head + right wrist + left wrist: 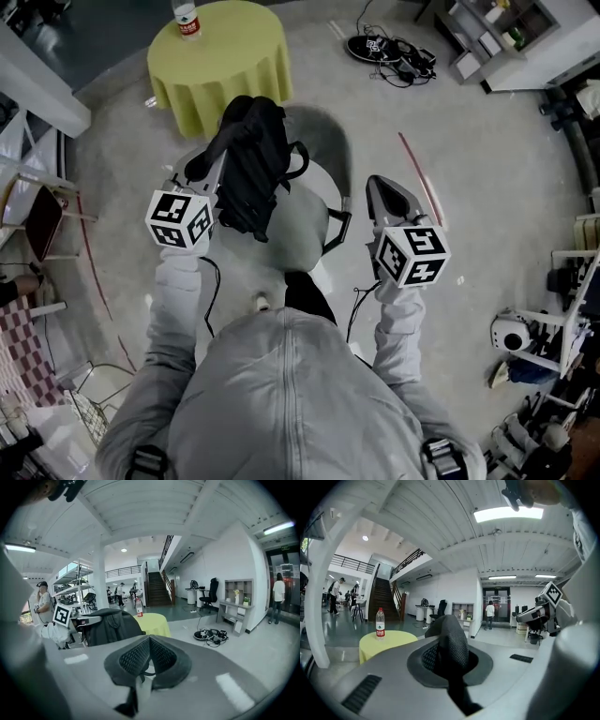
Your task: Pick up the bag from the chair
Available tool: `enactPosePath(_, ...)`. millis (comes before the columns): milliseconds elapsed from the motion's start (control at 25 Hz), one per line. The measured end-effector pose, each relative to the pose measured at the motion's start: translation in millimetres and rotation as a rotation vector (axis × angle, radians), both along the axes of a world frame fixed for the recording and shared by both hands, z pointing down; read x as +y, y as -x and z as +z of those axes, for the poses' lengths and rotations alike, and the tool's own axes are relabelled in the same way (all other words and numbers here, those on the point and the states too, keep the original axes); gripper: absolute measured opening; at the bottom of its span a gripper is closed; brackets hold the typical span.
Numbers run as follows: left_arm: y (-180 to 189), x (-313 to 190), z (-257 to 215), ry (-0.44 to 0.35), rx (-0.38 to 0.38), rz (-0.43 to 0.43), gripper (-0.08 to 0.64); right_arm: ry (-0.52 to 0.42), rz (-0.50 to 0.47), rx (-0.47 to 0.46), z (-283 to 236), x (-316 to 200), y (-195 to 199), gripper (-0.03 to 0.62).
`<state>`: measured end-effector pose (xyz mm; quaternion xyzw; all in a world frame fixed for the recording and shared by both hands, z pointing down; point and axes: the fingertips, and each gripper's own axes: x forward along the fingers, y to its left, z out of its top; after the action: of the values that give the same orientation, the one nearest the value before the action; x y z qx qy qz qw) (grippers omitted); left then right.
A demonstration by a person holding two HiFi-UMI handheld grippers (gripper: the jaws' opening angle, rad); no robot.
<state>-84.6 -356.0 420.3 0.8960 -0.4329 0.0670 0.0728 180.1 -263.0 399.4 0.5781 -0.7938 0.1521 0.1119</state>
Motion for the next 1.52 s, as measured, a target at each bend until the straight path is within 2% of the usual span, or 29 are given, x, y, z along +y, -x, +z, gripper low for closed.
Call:
enactPosePath(200,6.5,18.6,-51.4,-0.082,0.020,-0.001,0.006,-0.065,-0.007,0.016,-26.7,5.7,6.7,0.011)
enactPosePath(360,20.4,32.3,-83.3,-0.111,0.063,-0.010,0.007,-0.109,-0.018,0.036,-45.0,9.8,17.2,0.011)
enactPosePath(720,42.8,72.2,-137.1,-0.185,0.078,0.004,0.006,-0.163,-0.064,0.091,-69.2,21.3,45.9,0.011)
enactPosePath(1000,51.4,91.4,-150.4,-0.204,0.073,0.009,0.007,-0.176,-0.089,0.091,-75.5,27.5,61.0,0.011)
enactPosePath(1240,54.1,97.8,-152.7,-0.207,0.080,0.004,0.008,-0.192,-0.038,0.135,-79.3,30.6,55.7,0.011)
enactPosePath(1520,54.1,102.3,-150.6,-0.203,0.075,-0.007,0.007,-0.188,-0.062,0.142,-79.6,34.8,59.7,0.011)
